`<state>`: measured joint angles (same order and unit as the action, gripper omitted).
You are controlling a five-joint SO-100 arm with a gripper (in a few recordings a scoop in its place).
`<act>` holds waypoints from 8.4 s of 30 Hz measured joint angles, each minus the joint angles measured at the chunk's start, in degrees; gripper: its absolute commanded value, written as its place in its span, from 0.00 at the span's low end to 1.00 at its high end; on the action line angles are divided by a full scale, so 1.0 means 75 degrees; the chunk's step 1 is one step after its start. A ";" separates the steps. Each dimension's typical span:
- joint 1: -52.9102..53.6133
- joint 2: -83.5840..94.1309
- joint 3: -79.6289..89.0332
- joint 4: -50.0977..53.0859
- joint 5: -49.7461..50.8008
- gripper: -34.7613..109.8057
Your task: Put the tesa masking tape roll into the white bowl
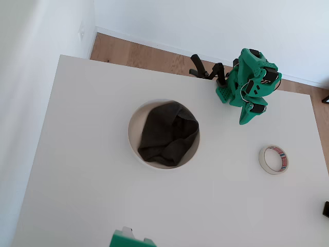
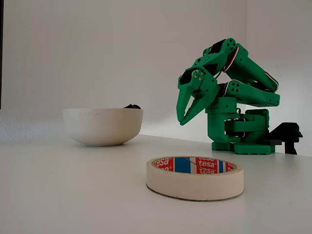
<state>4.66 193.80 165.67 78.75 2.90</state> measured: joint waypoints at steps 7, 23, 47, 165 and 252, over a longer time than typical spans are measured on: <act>-0.0129 0.0000 0.0000 0.0000 -0.0105 0.18; -0.0035 0.0000 0.0000 -0.0012 -0.0082 0.18; -0.3879 -0.9352 -0.4898 -0.2473 0.0762 0.23; 0.5836 -0.8625 -0.6867 -0.3457 -0.0281 0.18; -0.0574 -0.0258 -0.0480 -0.0211 -0.0305 0.18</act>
<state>0.35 191.87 162.07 77.17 0.62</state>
